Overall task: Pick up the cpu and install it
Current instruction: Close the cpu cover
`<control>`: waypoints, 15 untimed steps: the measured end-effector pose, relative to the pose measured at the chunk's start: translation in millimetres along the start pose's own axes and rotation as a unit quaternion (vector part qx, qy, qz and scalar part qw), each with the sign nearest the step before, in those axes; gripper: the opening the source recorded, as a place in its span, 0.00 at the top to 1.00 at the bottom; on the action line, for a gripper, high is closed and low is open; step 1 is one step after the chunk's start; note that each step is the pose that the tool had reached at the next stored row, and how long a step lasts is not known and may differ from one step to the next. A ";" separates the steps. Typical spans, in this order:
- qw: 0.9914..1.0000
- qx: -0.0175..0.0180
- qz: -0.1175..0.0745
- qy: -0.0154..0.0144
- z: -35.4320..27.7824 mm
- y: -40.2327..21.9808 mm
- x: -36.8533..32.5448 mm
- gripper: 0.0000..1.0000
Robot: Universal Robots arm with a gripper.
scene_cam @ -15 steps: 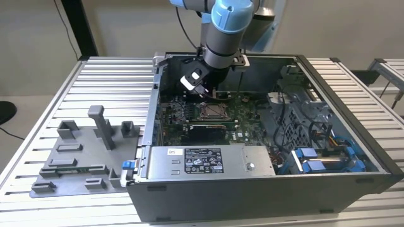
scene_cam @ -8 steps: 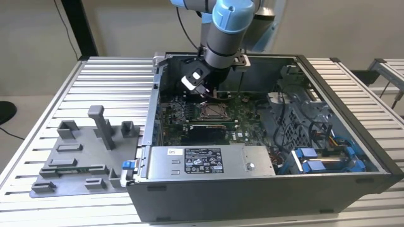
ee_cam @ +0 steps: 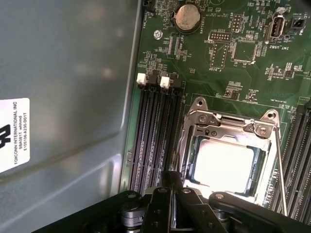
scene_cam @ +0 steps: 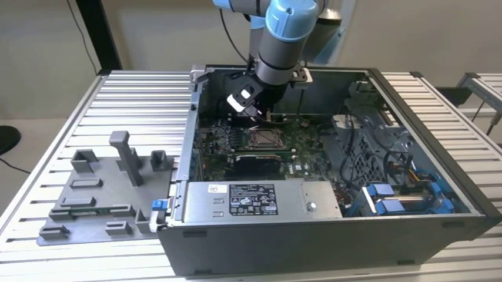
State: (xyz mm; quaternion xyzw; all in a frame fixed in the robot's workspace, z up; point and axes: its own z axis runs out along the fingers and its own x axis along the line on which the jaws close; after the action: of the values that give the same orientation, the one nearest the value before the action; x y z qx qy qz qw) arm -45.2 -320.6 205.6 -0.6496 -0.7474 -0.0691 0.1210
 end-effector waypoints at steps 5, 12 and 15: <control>1.000 0.000 0.000 -0.001 0.1 2.5 -0.3 1.00; 1.000 0.000 0.000 -0.002 0.1 6.3 -0.8 1.00; 1.000 0.000 0.000 -0.002 0.1 7.7 -1.0 1.00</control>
State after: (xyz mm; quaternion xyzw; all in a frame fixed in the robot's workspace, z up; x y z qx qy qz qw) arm -37.5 -320.4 204.8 -0.6496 -0.7478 -0.0672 0.1195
